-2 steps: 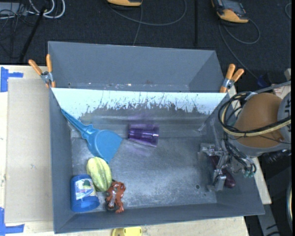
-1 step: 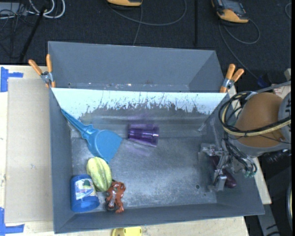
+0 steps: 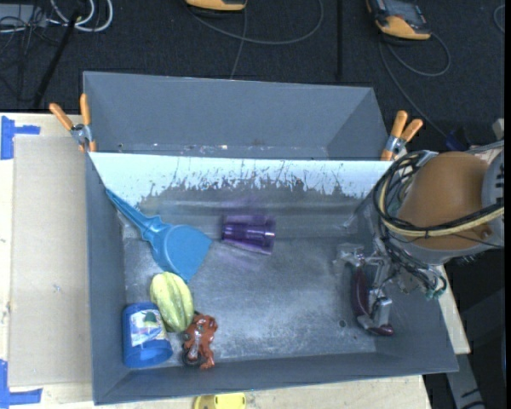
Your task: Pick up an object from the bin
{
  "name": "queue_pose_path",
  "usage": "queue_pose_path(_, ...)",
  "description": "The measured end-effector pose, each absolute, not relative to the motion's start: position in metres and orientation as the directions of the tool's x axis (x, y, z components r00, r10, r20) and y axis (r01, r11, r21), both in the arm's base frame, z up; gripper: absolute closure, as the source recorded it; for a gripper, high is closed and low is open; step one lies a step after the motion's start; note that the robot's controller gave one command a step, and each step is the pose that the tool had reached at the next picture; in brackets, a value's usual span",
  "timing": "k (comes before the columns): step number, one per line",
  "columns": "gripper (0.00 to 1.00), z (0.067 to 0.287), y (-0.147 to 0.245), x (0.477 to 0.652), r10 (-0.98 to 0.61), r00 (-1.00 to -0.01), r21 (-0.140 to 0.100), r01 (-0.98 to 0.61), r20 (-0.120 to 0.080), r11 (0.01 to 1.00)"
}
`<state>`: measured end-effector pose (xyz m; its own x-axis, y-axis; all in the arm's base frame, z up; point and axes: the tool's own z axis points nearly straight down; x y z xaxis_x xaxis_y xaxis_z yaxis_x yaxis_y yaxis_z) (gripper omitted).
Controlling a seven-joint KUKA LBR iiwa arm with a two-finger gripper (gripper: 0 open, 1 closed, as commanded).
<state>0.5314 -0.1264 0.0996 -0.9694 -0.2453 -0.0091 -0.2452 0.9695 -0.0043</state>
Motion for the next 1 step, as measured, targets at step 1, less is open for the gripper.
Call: queue_pose_path(1,0.00,0.1328,-0.1366,0.5060,-0.507,-0.862,0.009,-0.507,0.005,0.862)
